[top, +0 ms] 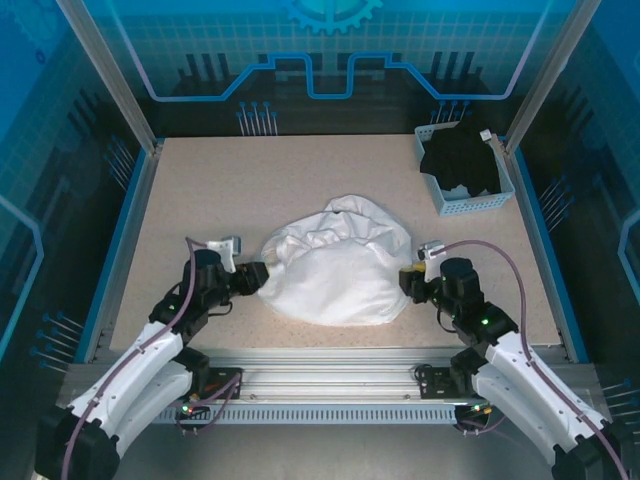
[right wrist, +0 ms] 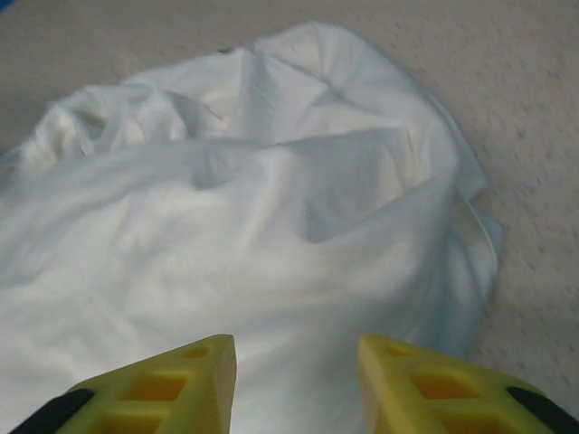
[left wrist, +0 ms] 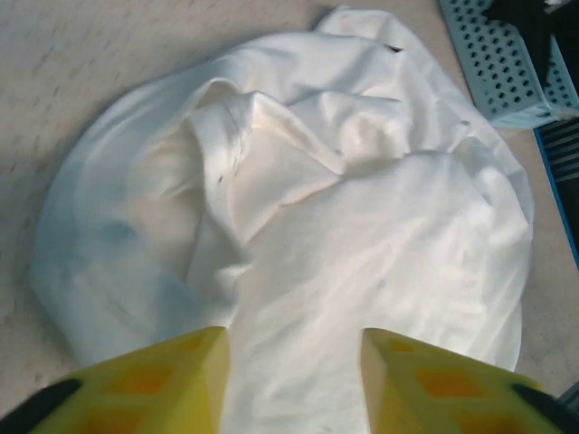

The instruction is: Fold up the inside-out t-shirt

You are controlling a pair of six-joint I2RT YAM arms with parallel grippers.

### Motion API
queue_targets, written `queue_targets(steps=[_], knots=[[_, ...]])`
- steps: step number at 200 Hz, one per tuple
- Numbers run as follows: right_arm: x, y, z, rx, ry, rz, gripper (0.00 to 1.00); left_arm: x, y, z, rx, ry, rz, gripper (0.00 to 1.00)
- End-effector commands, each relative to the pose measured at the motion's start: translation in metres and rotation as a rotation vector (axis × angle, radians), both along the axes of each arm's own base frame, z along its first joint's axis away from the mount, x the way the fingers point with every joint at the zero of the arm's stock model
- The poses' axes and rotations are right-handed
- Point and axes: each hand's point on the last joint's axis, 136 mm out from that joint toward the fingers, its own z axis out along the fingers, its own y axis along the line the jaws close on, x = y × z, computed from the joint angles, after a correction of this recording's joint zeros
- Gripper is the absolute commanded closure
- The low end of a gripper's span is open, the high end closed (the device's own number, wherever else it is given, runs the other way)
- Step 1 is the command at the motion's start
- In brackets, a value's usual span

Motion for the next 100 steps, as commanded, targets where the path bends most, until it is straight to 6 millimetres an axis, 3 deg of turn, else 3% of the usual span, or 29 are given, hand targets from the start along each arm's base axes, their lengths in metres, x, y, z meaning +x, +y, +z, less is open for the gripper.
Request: queue_targets(steps=[1,35,68,100], knots=[[0.013,0.032,0.034,0.092,-0.073,0.084,0.55,0.011,0.005,0.028,-0.002,-0.077,0.047,0.45],[0.022,0.093,0.019,-0.039,-0.023,0.243,0.48,0.03,-0.01,0.016,0.085,-0.029,0.013,0.34],[0.044,0.145,-0.004,-0.134,0.035,0.292,0.44,0.066,-0.029,-0.006,0.239,0.048,-0.022,0.3],[0.066,0.155,-0.054,-0.199,0.152,0.215,0.43,0.104,-0.039,-0.027,0.324,0.105,-0.038,0.29]])
